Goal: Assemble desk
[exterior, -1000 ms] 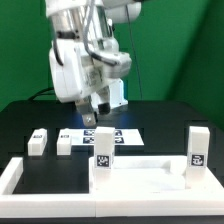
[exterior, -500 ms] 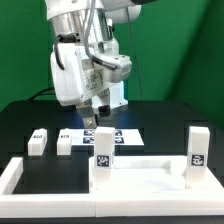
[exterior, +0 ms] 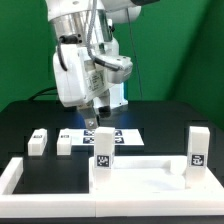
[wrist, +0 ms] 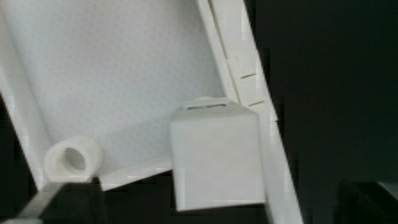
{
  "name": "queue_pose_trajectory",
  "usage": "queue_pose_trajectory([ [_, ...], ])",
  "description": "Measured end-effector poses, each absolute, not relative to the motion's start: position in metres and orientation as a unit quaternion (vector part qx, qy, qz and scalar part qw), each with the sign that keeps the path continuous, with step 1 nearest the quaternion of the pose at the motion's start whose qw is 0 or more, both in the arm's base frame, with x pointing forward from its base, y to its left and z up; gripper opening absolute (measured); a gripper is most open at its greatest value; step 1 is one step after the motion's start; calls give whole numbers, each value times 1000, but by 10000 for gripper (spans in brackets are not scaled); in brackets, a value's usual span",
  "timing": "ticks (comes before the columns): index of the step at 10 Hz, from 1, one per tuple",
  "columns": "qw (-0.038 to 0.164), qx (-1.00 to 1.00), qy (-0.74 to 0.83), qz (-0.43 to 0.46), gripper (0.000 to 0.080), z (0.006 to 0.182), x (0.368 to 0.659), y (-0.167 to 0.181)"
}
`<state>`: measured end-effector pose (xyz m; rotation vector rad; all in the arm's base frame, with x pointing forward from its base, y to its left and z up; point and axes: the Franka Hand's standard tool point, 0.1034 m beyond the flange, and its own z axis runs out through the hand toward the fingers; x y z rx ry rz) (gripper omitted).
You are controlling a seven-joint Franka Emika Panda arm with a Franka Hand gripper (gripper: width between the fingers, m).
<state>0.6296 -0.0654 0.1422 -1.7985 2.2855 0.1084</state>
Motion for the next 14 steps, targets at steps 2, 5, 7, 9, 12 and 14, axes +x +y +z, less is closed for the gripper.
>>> queue_pose_trajectory([
  [2, 115, -618, 777, 37, 649, 141, 629, -65],
  [5, 115, -623, 773, 38, 649, 141, 629, -60],
  [7, 112, -625, 771, 46, 649, 138, 627, -39],
  [9, 104, -639, 760, 53, 649, 126, 619, -13],
  [12, 99, -644, 756, 62, 649, 123, 618, -7],
  [14, 99, -645, 756, 63, 649, 123, 618, -6],
])
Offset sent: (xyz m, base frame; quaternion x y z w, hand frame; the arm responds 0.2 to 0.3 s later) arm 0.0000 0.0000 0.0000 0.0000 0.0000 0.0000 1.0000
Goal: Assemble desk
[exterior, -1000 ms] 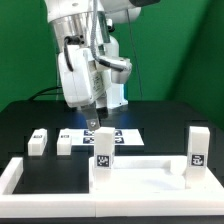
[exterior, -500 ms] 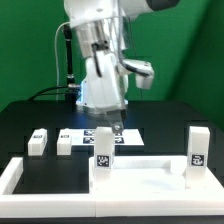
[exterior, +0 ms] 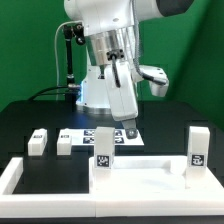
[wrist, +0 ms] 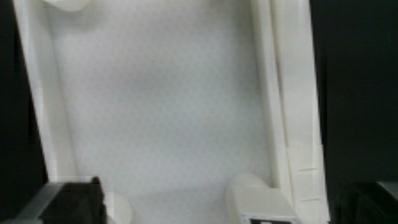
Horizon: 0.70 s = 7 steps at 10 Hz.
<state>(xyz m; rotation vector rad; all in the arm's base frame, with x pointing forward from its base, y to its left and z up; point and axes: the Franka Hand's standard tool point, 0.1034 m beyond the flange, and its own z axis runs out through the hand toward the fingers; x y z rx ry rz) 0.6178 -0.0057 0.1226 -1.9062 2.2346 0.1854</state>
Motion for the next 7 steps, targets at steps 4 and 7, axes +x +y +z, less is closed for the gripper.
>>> queue_pose_trajectory([
  [4, 91, -629, 771, 32, 649, 98, 589, 35],
  [7, 81, -634, 768, 32, 649, 87, 578, 38],
])
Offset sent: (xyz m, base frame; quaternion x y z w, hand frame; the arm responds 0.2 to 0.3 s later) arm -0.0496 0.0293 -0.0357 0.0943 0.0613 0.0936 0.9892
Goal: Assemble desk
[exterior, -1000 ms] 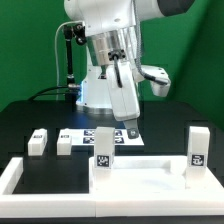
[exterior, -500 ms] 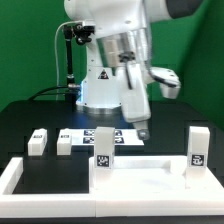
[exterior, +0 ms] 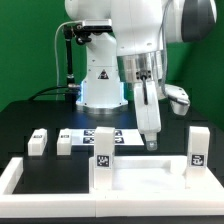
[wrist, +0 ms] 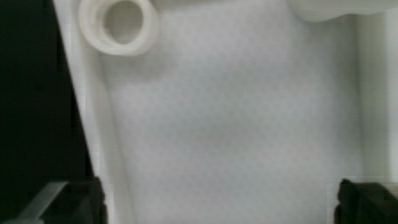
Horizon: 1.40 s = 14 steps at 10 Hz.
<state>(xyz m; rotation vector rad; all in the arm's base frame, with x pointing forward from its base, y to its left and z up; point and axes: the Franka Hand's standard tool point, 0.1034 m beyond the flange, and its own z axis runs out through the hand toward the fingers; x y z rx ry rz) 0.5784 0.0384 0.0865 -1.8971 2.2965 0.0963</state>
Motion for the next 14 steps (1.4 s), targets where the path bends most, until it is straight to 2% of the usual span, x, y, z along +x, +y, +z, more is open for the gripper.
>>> queue_pose_trajectory([
  [3, 81, -642, 762, 26, 649, 83, 576, 36],
  [6, 81, -656, 750, -26, 649, 65, 546, 7],
  [8, 69, -661, 747, -30, 649, 49, 536, 8],
  [14, 51, -676, 735, -17, 649, 21, 526, 10],
])
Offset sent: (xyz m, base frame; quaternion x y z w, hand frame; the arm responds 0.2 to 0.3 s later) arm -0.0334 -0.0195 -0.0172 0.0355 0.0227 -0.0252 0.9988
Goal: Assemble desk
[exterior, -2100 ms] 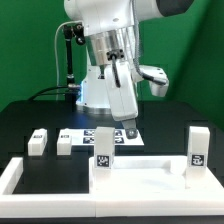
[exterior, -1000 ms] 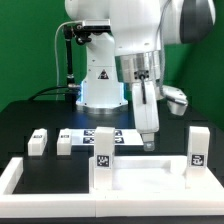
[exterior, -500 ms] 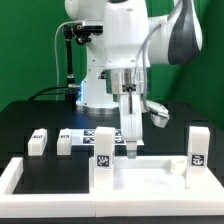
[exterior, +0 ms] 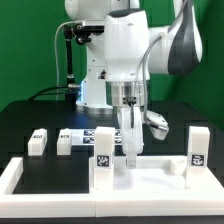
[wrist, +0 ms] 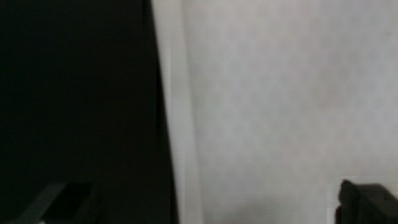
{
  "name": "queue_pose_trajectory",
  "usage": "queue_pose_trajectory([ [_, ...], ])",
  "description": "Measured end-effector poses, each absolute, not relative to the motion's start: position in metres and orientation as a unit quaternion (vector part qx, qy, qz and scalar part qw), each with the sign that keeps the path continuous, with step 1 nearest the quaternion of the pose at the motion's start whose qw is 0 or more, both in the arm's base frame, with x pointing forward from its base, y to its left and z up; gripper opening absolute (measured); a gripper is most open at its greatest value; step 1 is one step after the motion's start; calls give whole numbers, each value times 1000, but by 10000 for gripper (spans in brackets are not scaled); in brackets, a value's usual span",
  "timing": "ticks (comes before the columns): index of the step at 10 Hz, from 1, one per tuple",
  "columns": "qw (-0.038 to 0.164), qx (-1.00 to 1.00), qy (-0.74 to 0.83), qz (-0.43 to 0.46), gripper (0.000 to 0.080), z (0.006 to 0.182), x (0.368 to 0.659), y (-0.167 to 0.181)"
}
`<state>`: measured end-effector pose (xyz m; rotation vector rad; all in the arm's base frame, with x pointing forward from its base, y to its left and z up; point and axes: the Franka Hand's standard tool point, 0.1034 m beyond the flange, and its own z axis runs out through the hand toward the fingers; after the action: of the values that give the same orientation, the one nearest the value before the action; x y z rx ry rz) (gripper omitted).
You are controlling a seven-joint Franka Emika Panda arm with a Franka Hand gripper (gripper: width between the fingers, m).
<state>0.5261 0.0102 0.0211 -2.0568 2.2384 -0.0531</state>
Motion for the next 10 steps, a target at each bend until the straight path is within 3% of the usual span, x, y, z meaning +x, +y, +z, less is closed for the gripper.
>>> queue_pose_trajectory([
  [7, 51, -682, 730, -11, 649, 17, 526, 23],
  [8, 51, -682, 730, -11, 519, 17, 526, 23],
  [9, 51, -682, 730, -11, 519, 17, 526, 23],
  [10, 51, -682, 730, -11, 381, 17, 526, 23],
])
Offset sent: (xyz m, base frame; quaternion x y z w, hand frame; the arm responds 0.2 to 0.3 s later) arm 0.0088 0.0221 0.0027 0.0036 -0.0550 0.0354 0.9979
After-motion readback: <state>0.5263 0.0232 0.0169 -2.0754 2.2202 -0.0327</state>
